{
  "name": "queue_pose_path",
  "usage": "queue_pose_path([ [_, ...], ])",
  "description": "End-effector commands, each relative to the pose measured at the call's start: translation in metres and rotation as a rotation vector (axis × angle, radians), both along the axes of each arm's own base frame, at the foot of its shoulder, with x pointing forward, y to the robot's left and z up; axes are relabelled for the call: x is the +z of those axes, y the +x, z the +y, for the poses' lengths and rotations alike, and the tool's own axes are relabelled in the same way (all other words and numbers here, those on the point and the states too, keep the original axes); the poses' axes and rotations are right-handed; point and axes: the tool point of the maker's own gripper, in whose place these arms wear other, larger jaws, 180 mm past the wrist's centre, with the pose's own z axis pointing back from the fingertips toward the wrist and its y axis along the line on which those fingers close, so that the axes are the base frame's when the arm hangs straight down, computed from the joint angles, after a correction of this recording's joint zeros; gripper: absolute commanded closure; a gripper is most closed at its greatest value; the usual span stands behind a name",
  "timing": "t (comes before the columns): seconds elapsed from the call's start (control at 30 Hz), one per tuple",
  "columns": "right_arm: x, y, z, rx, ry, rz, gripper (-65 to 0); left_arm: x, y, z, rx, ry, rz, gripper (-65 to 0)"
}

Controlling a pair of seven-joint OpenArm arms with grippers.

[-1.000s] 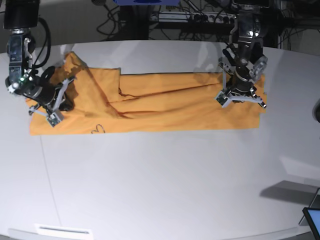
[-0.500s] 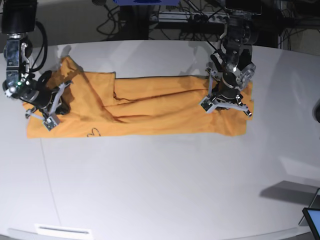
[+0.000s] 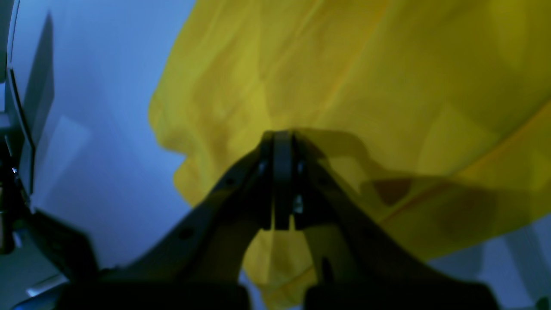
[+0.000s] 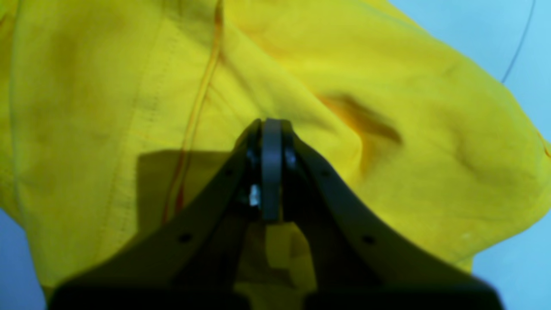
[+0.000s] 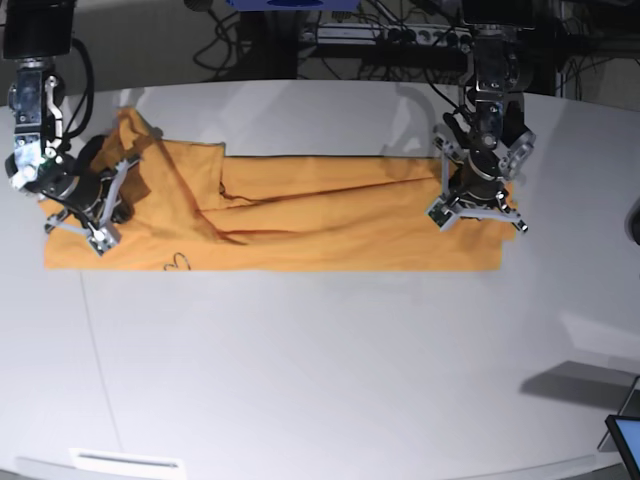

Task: Fold the T-shirt properly
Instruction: 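Open the left gripper and raise it off the hem end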

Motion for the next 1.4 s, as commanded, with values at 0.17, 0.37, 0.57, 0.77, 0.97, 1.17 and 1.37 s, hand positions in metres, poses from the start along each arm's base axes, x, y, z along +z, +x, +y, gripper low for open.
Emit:
queue_pose_path([
  [0.17,-0.008,-0.011,-0.02,-0.006,-0.104,0.065,-0.6,0.019,0.01,0.006,0.005,0.018,-0.059,-2.2],
  [0.37,-0.007,-0.011,-0.019,-0.006,-0.102,0.064,-1.0,0.031,0.015,0.004,-0.003,0.026,-0.095,-19.3],
  [0.57,0.007,-0.003,-0.014,0.011,-0.106,0.016,-2.9,0.044,0.019,0.0,-0.012,0.027,-0.133,-38.0],
  [0.77,0.047,0.009,-0.019,0.008,-0.174,-0.064,-9.1,0.053,0.021,-0.003,-0.018,0.023,-0.158,-39.0],
  [0.97,0.078,0.016,-0.016,0.016,-0.21,-0.137,-9.6,0.057,0.025,0.008,0.035,0.059,-0.142,-39.0],
  [1.17,0.083,0.018,-0.015,0.018,-0.212,-0.153,-9.1,0.073,0.028,0.03,0.125,0.057,-0.189,-39.0],
  [1.37,0.074,0.009,-0.007,0.017,-0.186,-0.13,-9.1,0.094,0.017,0.073,0.274,-0.009,-0.259,-38.6],
])
